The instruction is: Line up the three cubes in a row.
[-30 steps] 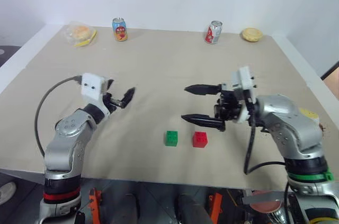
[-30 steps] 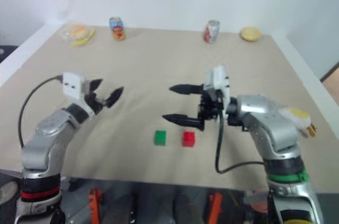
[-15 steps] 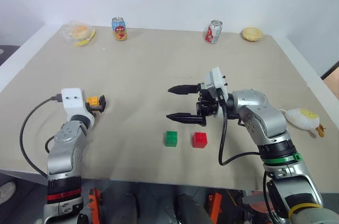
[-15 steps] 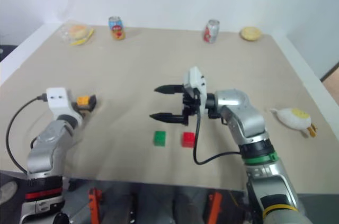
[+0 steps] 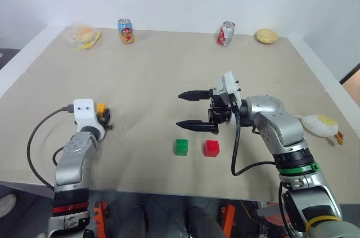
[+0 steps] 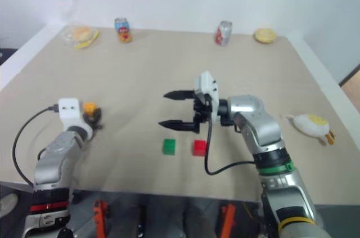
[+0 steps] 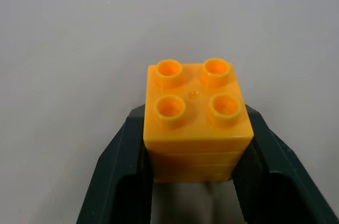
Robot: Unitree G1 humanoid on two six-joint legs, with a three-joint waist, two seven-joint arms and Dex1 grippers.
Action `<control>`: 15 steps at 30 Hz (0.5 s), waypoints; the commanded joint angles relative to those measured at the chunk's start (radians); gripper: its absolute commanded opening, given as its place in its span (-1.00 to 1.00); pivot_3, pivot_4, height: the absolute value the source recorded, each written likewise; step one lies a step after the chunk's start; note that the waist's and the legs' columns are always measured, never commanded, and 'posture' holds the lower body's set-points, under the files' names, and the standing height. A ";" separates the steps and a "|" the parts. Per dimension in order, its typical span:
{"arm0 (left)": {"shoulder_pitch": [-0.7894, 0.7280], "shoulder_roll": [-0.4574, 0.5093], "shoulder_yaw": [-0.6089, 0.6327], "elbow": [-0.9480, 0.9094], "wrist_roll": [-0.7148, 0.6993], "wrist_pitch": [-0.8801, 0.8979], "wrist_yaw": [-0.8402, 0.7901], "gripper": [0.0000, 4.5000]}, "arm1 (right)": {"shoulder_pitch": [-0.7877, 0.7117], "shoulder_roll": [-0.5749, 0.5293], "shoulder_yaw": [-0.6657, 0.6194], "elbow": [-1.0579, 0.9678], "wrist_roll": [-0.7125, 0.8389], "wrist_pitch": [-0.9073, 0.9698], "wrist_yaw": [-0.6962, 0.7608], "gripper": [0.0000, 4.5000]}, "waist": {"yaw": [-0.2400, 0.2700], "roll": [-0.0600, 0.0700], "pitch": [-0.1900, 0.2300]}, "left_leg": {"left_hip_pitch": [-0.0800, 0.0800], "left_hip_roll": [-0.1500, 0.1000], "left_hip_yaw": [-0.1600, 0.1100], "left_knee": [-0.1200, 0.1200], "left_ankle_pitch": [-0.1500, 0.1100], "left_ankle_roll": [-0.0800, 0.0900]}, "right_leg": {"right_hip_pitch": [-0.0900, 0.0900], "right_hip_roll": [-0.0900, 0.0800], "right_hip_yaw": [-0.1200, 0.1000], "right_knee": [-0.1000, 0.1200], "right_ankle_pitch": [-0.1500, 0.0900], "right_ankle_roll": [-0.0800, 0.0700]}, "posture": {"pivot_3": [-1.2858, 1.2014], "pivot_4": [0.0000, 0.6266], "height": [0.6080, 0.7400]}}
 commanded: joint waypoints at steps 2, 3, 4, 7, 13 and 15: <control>-0.017 0.024 -0.033 -0.014 -0.023 -0.040 -0.078 -0.40 | 0.003 -0.030 -0.056 -0.067 0.035 0.013 0.006 1.00 | 0.000 0.000 0.000 | 0.000 0.000 0.000 0.000 0.000 0.000 | 0.000 0.000 0.000 0.000 0.000 0.000 | 0.03 -0.52 0.90; -0.015 0.038 -0.060 -0.029 -0.049 -0.048 -0.151 -0.40 | 0.016 -0.048 -0.068 -0.089 0.049 0.026 0.012 1.00 | 0.002 0.000 0.000 | 0.000 0.000 0.000 0.000 0.000 0.000 | 0.000 0.000 0.000 0.000 0.000 0.000 | 0.03 -0.52 0.90; -0.005 0.068 -0.103 -0.055 -0.070 -0.068 -0.252 -0.40 | 0.035 -0.074 -0.081 -0.117 0.067 0.045 0.023 1.00 | 0.004 0.000 0.000 | -0.001 0.000 0.000 0.000 0.000 0.000 | 0.000 0.000 0.000 0.000 -0.001 -0.001 | 0.03 -0.52 0.90; 0.044 0.188 -0.229 -0.115 -0.112 -0.152 -0.559 -0.40 | 0.096 -0.160 -0.101 -0.200 0.110 0.097 0.067 1.00 | 0.003 0.000 0.000 | -0.002 0.000 0.000 -0.001 0.000 -0.007 | -0.001 -0.002 -0.001 -0.001 -0.005 -0.004 | 0.03 -0.52 0.90; 0.071 0.390 -0.373 -0.099 -0.154 -0.314 -1.004 -0.40 | 0.175 -0.244 -0.134 -0.304 0.160 0.147 0.071 1.00 | -0.005 0.000 0.000 | 0.001 0.002 0.003 -0.004 -0.002 -0.008 | -0.002 -0.001 0.000 -0.001 -0.008 -0.008 | 0.03 -0.52 0.90; 0.035 0.416 -0.393 -0.055 -0.163 -0.344 -1.094 -0.40 | 0.196 -0.254 -0.142 -0.328 0.166 0.157 0.055 1.00 | -0.001 0.000 0.000 | 0.001 0.003 0.002 -0.004 -0.002 -0.008 | -0.003 0.000 -0.001 0.000 -0.009 -0.010 | 0.03 -0.52 0.90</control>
